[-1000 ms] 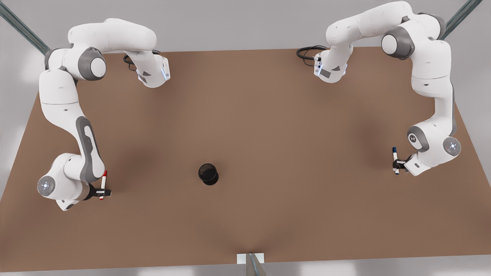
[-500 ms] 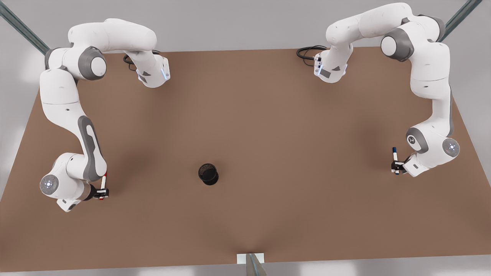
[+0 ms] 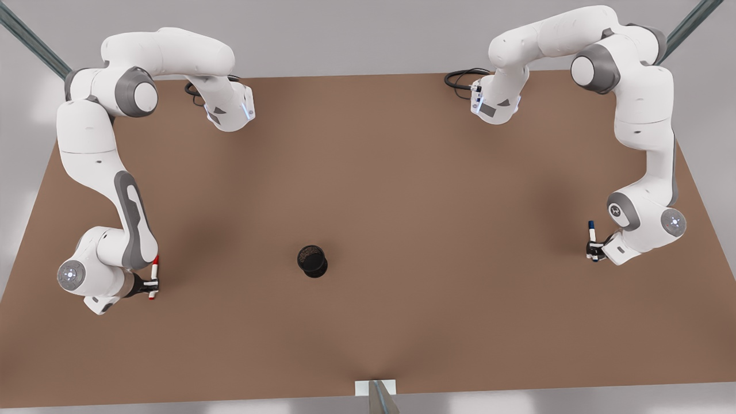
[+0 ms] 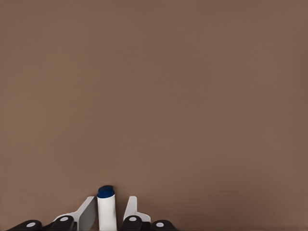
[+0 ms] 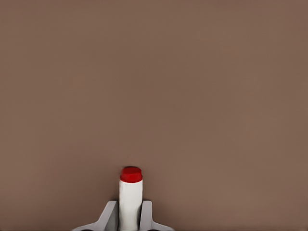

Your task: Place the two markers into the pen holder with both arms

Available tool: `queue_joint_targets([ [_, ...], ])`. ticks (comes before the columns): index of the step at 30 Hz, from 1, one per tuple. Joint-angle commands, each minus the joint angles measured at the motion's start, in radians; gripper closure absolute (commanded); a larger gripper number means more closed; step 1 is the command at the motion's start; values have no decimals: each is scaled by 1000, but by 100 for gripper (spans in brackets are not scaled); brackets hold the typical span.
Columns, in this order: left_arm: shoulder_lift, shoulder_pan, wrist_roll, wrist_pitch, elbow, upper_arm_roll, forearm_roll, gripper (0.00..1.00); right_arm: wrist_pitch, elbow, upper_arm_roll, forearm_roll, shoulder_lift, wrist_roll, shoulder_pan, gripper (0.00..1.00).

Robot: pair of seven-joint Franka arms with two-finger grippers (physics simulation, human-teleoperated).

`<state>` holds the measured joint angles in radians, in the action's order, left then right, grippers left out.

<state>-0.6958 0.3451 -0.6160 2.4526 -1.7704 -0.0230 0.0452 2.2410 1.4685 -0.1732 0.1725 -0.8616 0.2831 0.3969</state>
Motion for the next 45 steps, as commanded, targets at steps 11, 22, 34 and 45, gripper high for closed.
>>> queue_joint_targets([
  [11,1,0,2,0,2,0,-1,57,-3,-7,0,1,4,27,-6,69],
  [22,1,-2,2,0,2,0,-1,67,-199,-20,-187,-4,225,19,-1,72],
  [34,-10,-3,4,2,2,0,-1,70,264,340,-776,-11,239,-10,263,72],
  [45,7,-11,-16,0,28,9,-2,74,729,388,-848,-10,119,-1,157,72],
])
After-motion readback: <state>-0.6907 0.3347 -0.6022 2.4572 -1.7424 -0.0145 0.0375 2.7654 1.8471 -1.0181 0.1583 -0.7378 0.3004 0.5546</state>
